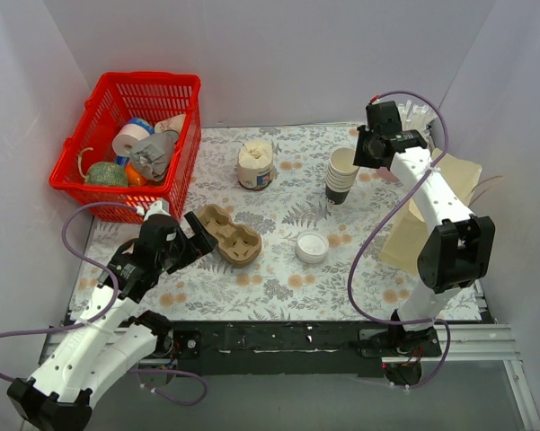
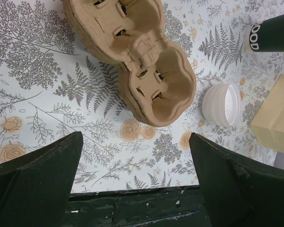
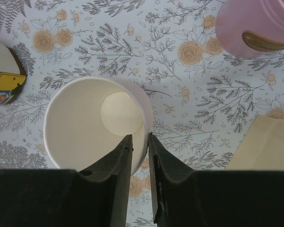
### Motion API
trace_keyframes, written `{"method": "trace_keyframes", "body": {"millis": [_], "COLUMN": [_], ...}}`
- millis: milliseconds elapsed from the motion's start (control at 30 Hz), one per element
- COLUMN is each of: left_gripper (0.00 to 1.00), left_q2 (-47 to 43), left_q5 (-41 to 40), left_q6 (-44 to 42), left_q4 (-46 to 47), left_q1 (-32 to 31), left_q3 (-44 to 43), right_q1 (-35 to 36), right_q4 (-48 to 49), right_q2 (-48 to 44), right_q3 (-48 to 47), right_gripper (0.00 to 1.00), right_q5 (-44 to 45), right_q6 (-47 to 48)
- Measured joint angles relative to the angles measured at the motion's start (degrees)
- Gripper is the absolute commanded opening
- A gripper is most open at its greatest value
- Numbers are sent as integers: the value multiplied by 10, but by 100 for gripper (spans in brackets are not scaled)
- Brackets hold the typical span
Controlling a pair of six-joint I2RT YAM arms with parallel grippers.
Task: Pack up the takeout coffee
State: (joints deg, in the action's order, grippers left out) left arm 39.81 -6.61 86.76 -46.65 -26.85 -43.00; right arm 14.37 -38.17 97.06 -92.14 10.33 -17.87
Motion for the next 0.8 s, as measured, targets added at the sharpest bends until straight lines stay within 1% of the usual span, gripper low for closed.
{"method": "trace_keyframes", "body": {"millis": [33, 67, 100, 167, 233, 267, 533, 800], "left_gripper": [98, 98, 98, 98, 98, 98, 98, 98], "left_q2": [2, 4, 5, 5, 5, 5, -1, -3], "left_q5": [0, 0, 0, 0, 0, 0, 1, 6], "left_q6": [0, 0, 0, 0, 0, 0, 0, 0], "left_q4": [0, 0, 0, 0, 0, 0, 3, 6], "left_q1": [0, 0, 0, 0, 0, 0, 0, 0], "left_q3": [0, 0, 0, 0, 0, 0, 0, 0], "right_q1": [-1, -2, -3, -5, -7, -7, -8, -9], "right_q4": [-1, -3, -5, -8, -13, -16, -25, -24], "right_q2": [1, 2, 2, 2, 2, 2, 2, 2], "right_q3": [0, 0, 0, -1, -5, -7, -39, -63], "right_gripper": [24, 13, 10, 7, 6, 2, 1, 1], "right_q5": [0, 0, 0, -1, -2, -2, -6, -34], "right_q6": [1, 0, -1, -2, -6, -6, -10, -17]}}
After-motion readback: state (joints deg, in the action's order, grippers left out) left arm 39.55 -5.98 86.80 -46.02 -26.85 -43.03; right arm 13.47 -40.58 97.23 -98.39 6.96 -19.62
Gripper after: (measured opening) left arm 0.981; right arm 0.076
